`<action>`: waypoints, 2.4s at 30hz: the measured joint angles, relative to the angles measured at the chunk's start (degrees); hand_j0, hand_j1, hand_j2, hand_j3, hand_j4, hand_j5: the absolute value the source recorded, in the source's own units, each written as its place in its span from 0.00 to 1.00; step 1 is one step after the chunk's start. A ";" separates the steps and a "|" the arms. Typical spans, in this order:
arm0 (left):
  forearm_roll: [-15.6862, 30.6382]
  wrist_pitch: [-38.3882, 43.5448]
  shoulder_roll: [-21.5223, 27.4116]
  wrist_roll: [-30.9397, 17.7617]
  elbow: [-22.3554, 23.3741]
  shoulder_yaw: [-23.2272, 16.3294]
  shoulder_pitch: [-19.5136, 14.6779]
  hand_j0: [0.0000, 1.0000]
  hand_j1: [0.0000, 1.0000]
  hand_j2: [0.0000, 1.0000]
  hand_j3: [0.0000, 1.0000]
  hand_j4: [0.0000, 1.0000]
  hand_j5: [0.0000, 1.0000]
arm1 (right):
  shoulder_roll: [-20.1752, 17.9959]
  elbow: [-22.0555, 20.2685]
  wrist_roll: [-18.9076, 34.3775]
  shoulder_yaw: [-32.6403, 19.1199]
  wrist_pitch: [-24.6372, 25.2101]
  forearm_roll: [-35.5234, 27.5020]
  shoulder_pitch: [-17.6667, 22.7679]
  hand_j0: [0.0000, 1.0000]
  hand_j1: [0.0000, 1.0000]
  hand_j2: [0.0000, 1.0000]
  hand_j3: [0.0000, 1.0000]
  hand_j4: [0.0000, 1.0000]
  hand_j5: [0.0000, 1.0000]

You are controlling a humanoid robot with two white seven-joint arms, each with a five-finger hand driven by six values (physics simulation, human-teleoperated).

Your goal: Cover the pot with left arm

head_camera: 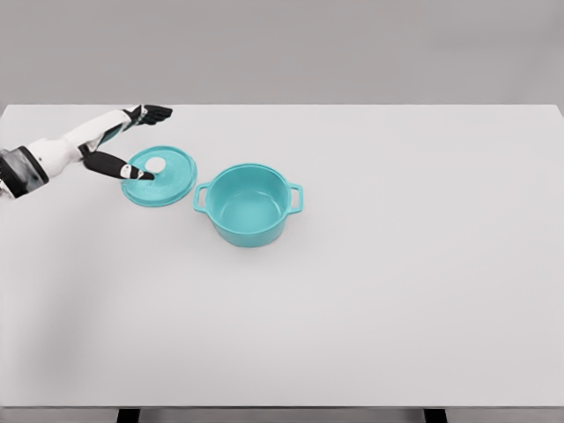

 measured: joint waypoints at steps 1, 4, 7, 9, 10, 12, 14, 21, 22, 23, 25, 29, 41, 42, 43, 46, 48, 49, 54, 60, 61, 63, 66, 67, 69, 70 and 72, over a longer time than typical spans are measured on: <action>-0.10 0.08 -0.37 0.05 0.90 -0.02 0.00 0.86 0.86 0.86 0.86 0.86 0.86 | 0.00 0.00 0.00 0.00 0.00 0.00 0.00 1.00 1.00 1.00 1.00 1.00 1.00; -0.29 0.21 -0.93 0.09 2.52 -0.10 0.09 0.86 0.86 0.86 0.86 0.86 0.86 | 0.00 0.02 0.00 -0.01 -0.01 0.00 0.00 1.00 1.00 1.00 1.00 1.00 1.00; -0.49 0.28 -1.16 0.18 3.12 -0.94 0.00 0.86 0.86 0.86 0.86 0.86 0.86 | 0.00 0.02 0.01 0.00 -0.01 0.00 0.00 1.00 1.00 1.00 1.00 1.00 1.00; -0.66 0.37 -1.32 0.29 3.31 -1.62 0.00 0.86 0.86 0.86 0.86 0.86 0.86 | 0.00 0.01 0.01 0.00 0.00 0.00 0.00 1.00 1.00 1.00 1.00 1.00 1.00; -0.75 0.51 -1.36 0.33 3.40 -1.88 0.00 0.86 0.86 0.86 0.86 0.86 0.86 | 0.00 0.01 0.01 0.00 0.00 0.00 0.00 1.00 1.00 1.00 1.00 1.00 1.00; -0.98 1.00 -1.43 0.38 3.86 -2.22 0.00 0.85 0.85 0.85 0.85 0.85 0.85 | 0.00 0.01 0.01 0.00 0.00 0.00 0.00 1.00 1.00 1.00 1.00 1.00 1.00; -1.52 1.32 -1.64 0.41 4.80 -2.30 -0.70 0.85 0.85 0.85 0.85 0.85 0.85 | 0.00 0.01 0.01 0.00 0.00 0.00 0.00 1.00 1.00 1.00 1.00 1.00 1.00; -2.46 1.59 -3.42 0.40 8.85 -2.36 -1.76 0.85 0.85 0.85 0.85 0.85 0.85 | 0.00 0.02 0.01 0.00 0.00 0.00 0.00 1.00 1.00 1.00 1.00 1.00 1.00; -2.52 1.60 -3.65 0.41 9.22 -2.36 -1.85 0.85 0.85 0.85 0.85 0.85 0.85 | 0.00 0.01 0.01 0.00 0.00 0.00 0.00 1.00 1.00 1.00 1.00 1.00 1.00; -2.56 1.61 -3.90 0.43 9.56 -2.37 -2.11 0.85 0.85 0.85 0.85 0.85 0.85 | 0.00 0.01 0.01 0.00 0.00 0.00 0.00 1.00 1.00 1.00 1.00 1.00 1.00; -2.72 1.61 -4.39 0.47 10.31 -2.38 -2.20 0.85 0.85 0.85 0.85 0.85 0.85 | 0.00 0.00 0.01 0.00 -0.01 0.00 -0.09 1.00 1.00 1.00 1.00 1.00 1.00; -2.78 1.62 -4.78 0.51 10.91 -2.37 -2.72 0.85 0.85 0.85 0.85 0.85 0.85 | 0.00 0.01 0.01 0.00 -0.01 0.00 0.00 1.00 1.00 1.00 1.00 1.00 1.00; -3.03 1.62 -5.02 1.07 11.29 -2.44 -2.81 0.84 0.84 0.84 0.84 0.84 0.84 | 0.00 0.01 0.01 0.00 0.00 0.00 0.00 1.00 1.00 1.00 1.00 1.00 1.00; -3.06 1.62 -5.01 1.10 11.31 -2.45 -2.81 0.84 0.84 0.84 0.84 0.84 0.84 | 0.00 0.01 0.00 0.00 0.00 0.00 0.00 1.00 1.00 1.00 1.00 1.00 1.00; -3.08 1.64 -4.99 1.11 11.40 -2.46 -2.81 0.84 0.84 0.84 0.84 0.84 0.84 | 0.00 0.01 0.00 0.00 0.00 0.00 0.00 1.00 1.00 1.00 1.00 1.00 1.00; -3.12 1.68 -4.96 1.12 12.26 -2.51 -2.81 0.83 0.83 0.83 0.83 0.83 0.83 | 0.00 0.01 0.00 0.00 0.00 0.00 0.00 1.00 1.00 1.00 1.00 1.00 1.00; -3.14 1.70 -4.93 1.13 12.52 -2.53 -2.81 0.83 0.83 0.83 0.83 0.83 0.83 | 0.00 0.01 0.01 0.00 0.00 0.00 0.00 1.00 1.00 1.00 1.00 1.00 1.00; -3.14 1.70 -4.92 1.13 12.59 -2.54 -2.81 0.82 0.82 0.82 0.82 0.82 0.82 | 0.00 0.01 0.01 0.00 0.00 0.00 0.00 1.00 1.00 1.00 1.00 1.00 1.00; -3.14 1.68 -4.91 1.13 12.70 -2.56 -2.81 0.81 0.81 0.81 0.81 0.81 0.81 | 0.00 0.02 0.00 0.00 0.00 0.00 0.00 1.00 1.00 1.00 1.00 1.00 1.00; -3.17 1.66 -4.89 1.06 12.72 -2.56 -2.81 0.81 0.81 0.81 0.81 0.81 0.81 | 0.00 0.02 0.00 0.00 0.00 0.00 0.00 1.00 1.00 1.00 1.00 1.00 1.00; -3.16 1.66 -4.89 1.06 12.71 -2.56 -2.81 0.81 0.81 0.81 0.81 0.81 0.81 | 0.00 0.01 0.00 0.00 0.00 0.00 0.00 1.00 1.00 1.00 1.00 1.00 1.00; -3.17 1.66 -4.92 1.09 12.75 -2.56 -2.81 0.81 0.81 0.81 0.81 0.81 0.81 | 0.00 0.00 0.00 0.00 0.00 0.00 0.00 1.00 1.00 1.00 1.00 1.00 1.00; -3.21 1.67 -5.00 1.17 12.78 -2.53 -2.81 0.81 0.81 0.81 0.81 0.81 0.81 | 0.00 0.01 0.00 0.00 0.00 0.00 0.00 1.00 1.00 1.00 1.00 1.00 1.00; -3.22 1.68 -5.04 1.18 12.78 -2.50 -2.81 0.81 0.81 0.81 0.81 0.81 0.81 | 0.00 0.01 0.01 0.00 0.00 0.00 0.00 1.00 1.00 1.00 1.00 1.00 1.00; -3.47 1.70 -5.36 1.24 12.87 -2.36 -2.81 0.81 0.81 0.81 0.81 0.81 0.81 | 0.00 0.01 0.01 0.00 0.00 0.00 0.00 1.00 1.00 1.00 1.00 1.00 1.00; -3.58 1.70 -5.53 1.48 13.04 -2.25 -2.81 0.81 0.81 0.81 0.81 0.81 0.81 | 0.00 0.01 0.01 0.00 0.00 0.00 0.00 1.00 1.00 1.00 1.00 1.00 1.00; -3.71 1.70 -5.74 2.06 13.26 -2.06 -2.81 0.81 0.81 0.81 0.81 0.81 0.81 | 0.00 0.00 0.01 0.00 0.00 0.00 0.00 1.00 1.00 1.00 1.00 1.00 1.00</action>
